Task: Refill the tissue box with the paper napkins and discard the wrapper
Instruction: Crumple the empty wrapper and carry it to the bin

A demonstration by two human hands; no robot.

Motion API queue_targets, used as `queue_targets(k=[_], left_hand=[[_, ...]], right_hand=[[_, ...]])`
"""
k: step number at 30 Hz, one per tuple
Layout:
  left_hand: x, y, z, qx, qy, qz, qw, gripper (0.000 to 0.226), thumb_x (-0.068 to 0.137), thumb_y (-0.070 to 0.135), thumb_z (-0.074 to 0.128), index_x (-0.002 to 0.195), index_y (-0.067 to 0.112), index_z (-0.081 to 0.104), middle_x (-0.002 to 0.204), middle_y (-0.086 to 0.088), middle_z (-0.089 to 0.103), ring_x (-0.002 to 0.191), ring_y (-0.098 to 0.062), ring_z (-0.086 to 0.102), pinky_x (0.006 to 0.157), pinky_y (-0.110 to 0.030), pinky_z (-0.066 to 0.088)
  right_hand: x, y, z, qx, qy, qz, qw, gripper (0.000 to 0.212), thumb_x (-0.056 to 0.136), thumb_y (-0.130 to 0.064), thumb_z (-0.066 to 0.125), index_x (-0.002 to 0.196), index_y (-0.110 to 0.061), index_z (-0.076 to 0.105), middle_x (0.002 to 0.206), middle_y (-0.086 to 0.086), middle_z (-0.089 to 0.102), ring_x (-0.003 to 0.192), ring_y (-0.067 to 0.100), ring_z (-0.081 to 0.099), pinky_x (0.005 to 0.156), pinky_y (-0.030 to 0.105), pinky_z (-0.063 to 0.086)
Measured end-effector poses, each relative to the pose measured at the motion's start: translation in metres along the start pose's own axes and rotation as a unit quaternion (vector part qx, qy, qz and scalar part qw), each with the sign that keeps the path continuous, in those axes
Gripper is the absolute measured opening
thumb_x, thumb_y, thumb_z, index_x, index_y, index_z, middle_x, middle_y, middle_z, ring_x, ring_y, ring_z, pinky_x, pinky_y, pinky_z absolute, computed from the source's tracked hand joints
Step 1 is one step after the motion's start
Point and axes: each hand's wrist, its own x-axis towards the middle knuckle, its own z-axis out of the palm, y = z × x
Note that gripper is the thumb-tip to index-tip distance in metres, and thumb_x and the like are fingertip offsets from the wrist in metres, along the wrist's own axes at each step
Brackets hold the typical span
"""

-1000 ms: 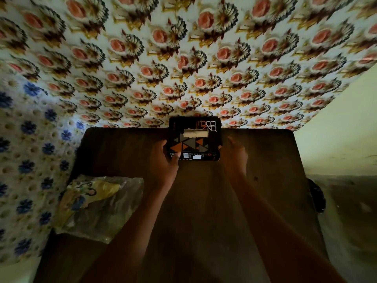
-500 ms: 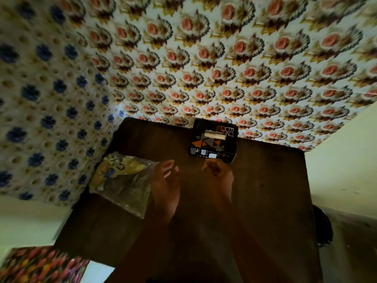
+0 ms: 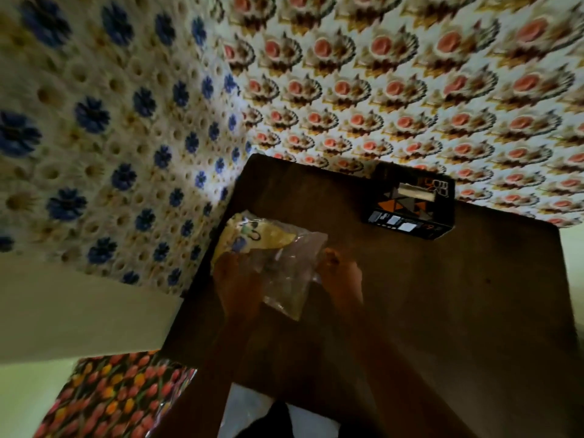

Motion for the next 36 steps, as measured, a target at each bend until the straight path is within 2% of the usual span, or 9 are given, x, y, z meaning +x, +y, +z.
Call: queue_targets(k=[3,7,10,12,16,21,24,31,36], left_hand=[[0.029,-0.040,-0.007,0.035,-0.010,-0.054,0.998,0.068,0.088,0.046,0.061,0.138,0.001,0.054,0.141,-0.027,0.054,0.132,-0.047,0.050,0.107,-0.057,0.046],[0.059,-0.059,-0.009,0.086,-0.068,-0.069,0.992,0.098,0.075,0.059,0.064,0.150,0.000,0.039,0.151,-0.029,0.041,0.138,-0.050,0.040,0.112,-0.060,0.037],[0.074,-0.063,-0.005,0.118,-0.069,-0.078,0.988,0.110,0.072,0.071,0.050,0.151,-0.006,0.036,0.148,-0.033,0.041,0.137,-0.051,0.040,0.114,-0.056,0.034],[0.075,-0.050,-0.012,0.104,-0.113,-0.109,0.982,0.109,0.079,0.057,0.069,0.157,-0.003,0.021,0.156,-0.031,0.029,0.144,-0.049,0.031,0.117,-0.051,0.030],[0.070,-0.047,-0.007,0.088,-0.162,-0.105,0.977,0.097,0.081,0.039,0.081,0.155,0.007,0.027,0.155,-0.024,0.033,0.140,-0.044,0.040,0.109,-0.049,0.041],[0.052,-0.039,-0.003,0.038,-0.123,-0.093,0.987,0.060,0.080,0.040,0.081,0.128,0.014,0.054,0.117,-0.008,0.067,0.104,-0.030,0.067,0.077,-0.034,0.049],[0.045,-0.038,0.000,-0.007,-0.156,-0.071,0.985,0.036,0.084,0.047,0.072,0.112,0.025,0.065,0.100,0.000,0.074,0.083,-0.018,0.071,0.069,-0.040,0.061],[0.020,-0.011,0.001,-0.116,-0.279,-0.052,0.952,0.018,0.095,0.019,0.071,0.108,0.007,0.070,0.096,-0.004,0.068,0.073,-0.007,0.063,0.053,-0.004,0.045],[0.017,-0.007,0.009,-0.248,-0.399,-0.140,0.872,0.011,0.087,0.021,0.077,0.095,0.013,0.077,0.096,-0.007,0.077,0.096,-0.034,0.073,0.081,-0.045,0.063]], right_hand=[[0.007,0.012,0.035,-0.045,0.005,0.032,0.998,0.054,0.079,-0.053,0.066,0.127,-0.032,0.054,0.134,0.008,0.056,0.128,0.035,0.054,0.103,0.055,0.051],[0.013,0.005,0.055,-0.061,0.026,0.092,0.994,0.096,0.079,-0.043,0.082,0.156,-0.025,0.026,0.160,0.015,0.028,0.148,0.045,0.021,0.116,0.067,0.022],[0.017,0.001,0.065,-0.077,0.035,0.101,0.991,0.086,0.080,-0.041,0.081,0.151,-0.022,0.036,0.153,0.012,0.036,0.143,0.043,0.029,0.112,0.069,0.030],[0.023,0.004,0.075,-0.048,0.026,0.097,0.994,0.064,0.084,-0.037,0.077,0.138,-0.016,0.050,0.139,0.013,0.053,0.133,0.040,0.047,0.104,0.062,0.044],[0.017,-0.001,0.082,0.102,0.023,0.088,0.991,0.015,0.103,-0.024,0.052,0.111,-0.018,0.064,0.099,0.007,0.068,0.085,0.021,0.069,0.072,0.037,0.058],[-0.002,-0.006,0.076,0.167,0.057,0.014,0.984,0.032,0.099,-0.054,0.054,0.095,-0.025,0.066,0.079,0.005,0.068,0.066,0.029,0.063,0.068,0.035,0.053],[0.003,0.002,0.070,0.073,0.041,0.047,0.995,0.020,0.094,-0.034,0.068,0.084,-0.021,0.057,0.076,-0.009,0.059,0.069,0.011,0.059,0.073,0.030,0.051],[0.012,0.024,0.069,0.013,0.061,0.052,0.997,0.015,0.095,-0.017,0.063,0.082,-0.009,0.066,0.068,-0.002,0.065,0.052,0.006,0.058,0.050,0.021,0.050],[0.008,0.028,0.065,0.039,0.030,0.023,0.999,0.011,0.096,-0.017,0.064,0.101,-0.009,0.070,0.084,0.002,0.074,0.068,0.002,0.072,0.053,0.015,0.054]])
